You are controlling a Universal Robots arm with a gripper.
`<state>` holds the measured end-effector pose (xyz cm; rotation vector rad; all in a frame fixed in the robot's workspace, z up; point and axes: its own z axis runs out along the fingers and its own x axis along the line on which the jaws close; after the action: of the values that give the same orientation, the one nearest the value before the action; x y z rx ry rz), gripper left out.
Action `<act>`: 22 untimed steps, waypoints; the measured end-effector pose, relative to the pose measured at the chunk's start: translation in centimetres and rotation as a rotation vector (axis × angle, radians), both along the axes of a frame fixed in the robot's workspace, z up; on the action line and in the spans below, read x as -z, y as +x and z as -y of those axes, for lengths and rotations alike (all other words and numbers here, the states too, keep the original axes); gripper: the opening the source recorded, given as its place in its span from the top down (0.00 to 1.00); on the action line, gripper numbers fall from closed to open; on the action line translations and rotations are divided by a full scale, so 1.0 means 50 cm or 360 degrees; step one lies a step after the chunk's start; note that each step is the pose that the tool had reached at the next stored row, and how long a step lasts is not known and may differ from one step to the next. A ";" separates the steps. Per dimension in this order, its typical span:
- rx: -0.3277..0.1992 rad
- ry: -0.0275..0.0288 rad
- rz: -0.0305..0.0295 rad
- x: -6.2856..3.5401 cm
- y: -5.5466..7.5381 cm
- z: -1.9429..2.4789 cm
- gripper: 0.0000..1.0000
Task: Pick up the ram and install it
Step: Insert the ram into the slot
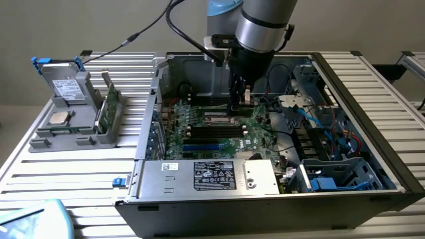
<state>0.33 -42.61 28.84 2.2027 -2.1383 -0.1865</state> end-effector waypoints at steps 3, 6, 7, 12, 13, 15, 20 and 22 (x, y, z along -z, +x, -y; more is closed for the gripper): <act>-0.0044 0.00003 0.00001 0.011 0.000 -0.0016 0.86; -0.0071 0.00002 -0.00001 0.022 0.000 -0.0044 0.86; -0.0076 -0.00001 -0.00001 0.025 0.000 -0.0068 0.86; -0.0086 -0.00053 0.00004 0.042 -0.001 -0.0215 0.86; -0.0089 -0.00131 0.00003 0.044 -0.002 -0.0257 0.86; -0.0096 -0.00293 -0.00001 0.046 -0.004 -0.0312 0.86; -0.0113 -0.00473 -0.00006 0.056 -0.013 -0.0429 0.86; -0.0117 -0.00540 -0.00008 0.061 -0.017 -0.0492 0.86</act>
<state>-0.53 -40.15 25.81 2.2574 -2.0407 -0.1455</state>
